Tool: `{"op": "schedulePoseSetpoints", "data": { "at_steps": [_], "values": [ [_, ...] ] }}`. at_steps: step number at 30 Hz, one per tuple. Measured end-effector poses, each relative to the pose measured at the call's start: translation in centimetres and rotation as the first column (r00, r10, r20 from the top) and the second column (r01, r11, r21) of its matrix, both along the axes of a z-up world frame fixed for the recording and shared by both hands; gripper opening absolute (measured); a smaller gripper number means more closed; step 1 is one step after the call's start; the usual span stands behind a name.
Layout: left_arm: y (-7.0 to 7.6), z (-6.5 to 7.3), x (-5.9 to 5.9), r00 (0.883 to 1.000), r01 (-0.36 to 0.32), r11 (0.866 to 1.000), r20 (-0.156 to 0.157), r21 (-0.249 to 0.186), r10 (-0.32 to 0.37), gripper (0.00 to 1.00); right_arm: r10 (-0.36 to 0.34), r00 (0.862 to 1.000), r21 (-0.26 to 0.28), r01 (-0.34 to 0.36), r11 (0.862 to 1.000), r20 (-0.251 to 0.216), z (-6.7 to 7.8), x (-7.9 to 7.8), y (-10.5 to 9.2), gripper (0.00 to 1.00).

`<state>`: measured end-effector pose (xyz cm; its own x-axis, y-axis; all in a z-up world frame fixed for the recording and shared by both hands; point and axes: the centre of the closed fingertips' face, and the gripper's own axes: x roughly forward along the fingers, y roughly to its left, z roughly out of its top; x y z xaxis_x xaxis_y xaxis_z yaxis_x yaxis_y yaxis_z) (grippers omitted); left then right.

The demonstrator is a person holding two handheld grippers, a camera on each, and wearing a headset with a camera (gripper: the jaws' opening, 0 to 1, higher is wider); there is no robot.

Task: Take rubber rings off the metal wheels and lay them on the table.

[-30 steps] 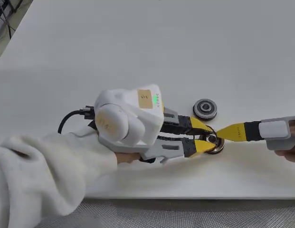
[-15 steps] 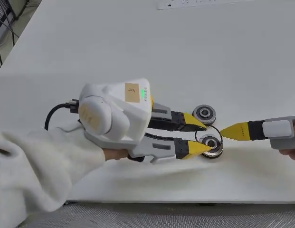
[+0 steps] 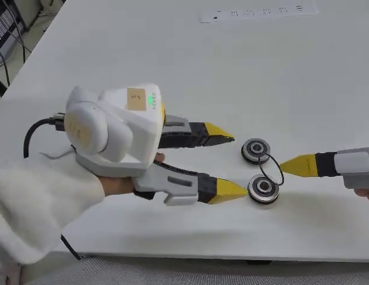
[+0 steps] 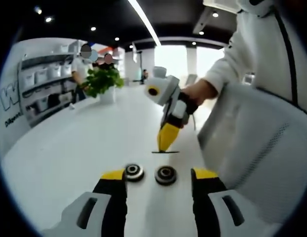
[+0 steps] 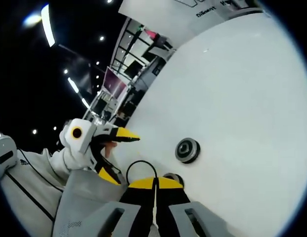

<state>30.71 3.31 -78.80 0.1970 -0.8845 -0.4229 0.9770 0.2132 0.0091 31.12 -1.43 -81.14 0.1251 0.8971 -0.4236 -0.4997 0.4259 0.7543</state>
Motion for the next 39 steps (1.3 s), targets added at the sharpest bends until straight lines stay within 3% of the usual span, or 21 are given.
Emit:
{"op": "schedulePoseSetpoints", "data": {
  "at_steps": [5, 7, 10, 21, 26, 28, 31, 39],
  "values": [
    [1.5, 0.7, -0.7, 1.0, -0.009, 1.0, -0.006, 0.0, 0.009, 0.63, 0.004, 1.0, -0.002, -0.004, 1.0, 0.01, 0.5, 0.0, 0.1, 0.0],
    [2.2, 0.8, -1.3, 0.999, -0.017, 1.0, -0.04, -0.004, 0.017, 0.67, 0.005, 1.0, -0.002, -0.005, 1.0, 0.013, 0.7, 0.1, 0.2, 0.0],
    [3.4, 0.9, -1.5, 0.999, -0.04, 0.999, -0.024, -0.004, 0.04, 0.67, 0.013, 1.0, -0.009, -0.013, 1.0, 0.016, 0.7, 0.0, 0.3, 0.0],
    [6.8, 1.4, -2.1, 0.99, -0.142, 0.989, -0.029, -0.027, 0.141, 0.76, 0.04, 0.998, -0.036, -0.038, 0.999, 0.043, 1.5, 0.0, 0.6, 0.0],
    [8.0, 1.0, -2.5, 0.98, -0.197, 0.98, -0.041, -0.025, 0.195, 0.81, 0.046, 0.997, -0.038, -0.043, 0.998, 0.068, 2.2, 0.5, 1.0, 0.0],
    [8.5, 1.2, -2.6, 0.976, -0.217, 0.975, -0.033, -0.04, 0.215, 0.82, 0.051, 0.996, -0.04, -0.048, 0.998, 0.077, 2.4, 0.5, 1.1, 0.0],
    [9.0, 1.3, -2.7, 0.968, -0.249, 0.967, -0.049, -0.057, 0.246, 0.85, 0.063, 0.994, -0.047, -0.059, 0.997, 0.089, 2.5, 0.6, 1.4, 0.0],
    [9.7, 0.9, -2.8, 0.951, -0.308, 0.949, -0.052, -0.072, 0.304, 0.98, 0.093, 0.988, -0.052, -0.087, 0.995, 0.123, 3.2, 0.9, 2.5, 0.0]
  ]
}}
